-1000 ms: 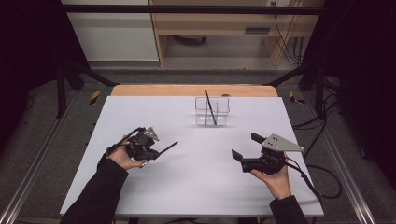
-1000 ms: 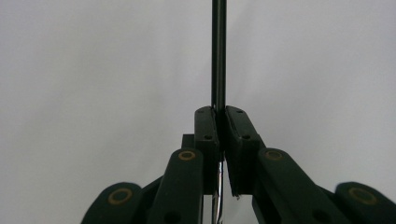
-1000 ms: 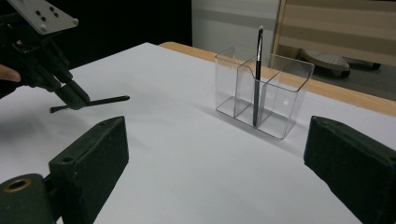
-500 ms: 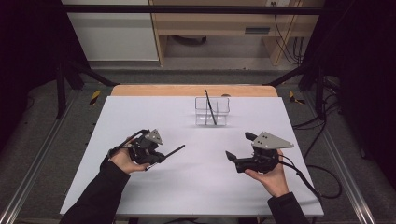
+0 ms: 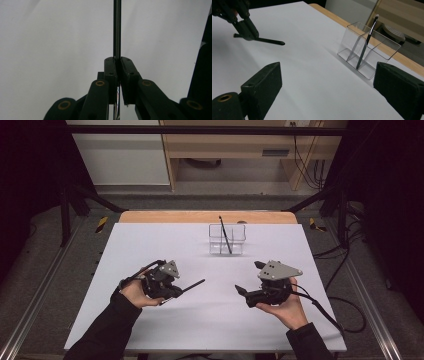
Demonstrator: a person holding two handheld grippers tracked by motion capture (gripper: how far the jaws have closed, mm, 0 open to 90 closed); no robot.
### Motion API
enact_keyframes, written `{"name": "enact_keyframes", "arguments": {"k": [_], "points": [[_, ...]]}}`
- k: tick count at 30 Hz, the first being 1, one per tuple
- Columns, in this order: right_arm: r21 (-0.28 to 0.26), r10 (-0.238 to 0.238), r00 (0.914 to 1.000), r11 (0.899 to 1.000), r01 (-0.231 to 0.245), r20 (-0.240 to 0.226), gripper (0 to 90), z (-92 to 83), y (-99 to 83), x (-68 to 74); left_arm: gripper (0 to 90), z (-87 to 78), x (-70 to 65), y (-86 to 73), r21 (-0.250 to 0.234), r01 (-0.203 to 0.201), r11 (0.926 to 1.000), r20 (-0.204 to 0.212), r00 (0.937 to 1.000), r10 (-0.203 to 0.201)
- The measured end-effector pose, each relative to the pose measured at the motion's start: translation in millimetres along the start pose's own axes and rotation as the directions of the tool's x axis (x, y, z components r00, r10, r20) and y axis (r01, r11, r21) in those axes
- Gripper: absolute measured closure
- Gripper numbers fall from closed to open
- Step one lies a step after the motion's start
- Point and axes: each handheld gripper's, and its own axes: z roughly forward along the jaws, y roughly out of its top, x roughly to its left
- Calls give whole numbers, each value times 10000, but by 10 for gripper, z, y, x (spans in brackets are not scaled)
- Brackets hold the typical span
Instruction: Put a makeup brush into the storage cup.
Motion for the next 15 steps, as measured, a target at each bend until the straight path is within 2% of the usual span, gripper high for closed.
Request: {"name": "enact_keyframes", "arguments": {"k": [8, 15], "points": [[619, -786, 9965, 9948, 803, -290, 89, -5, 106, 59, 842, 1, -51, 87, -14, -235, 9997, 113, 9997, 235], [1121, -1394, 9874, 9827, 1473, -754, 95, 31, 163, 150, 842, 12, -120, 181, 70, -541, 9985, 426, 9976, 537]]}}
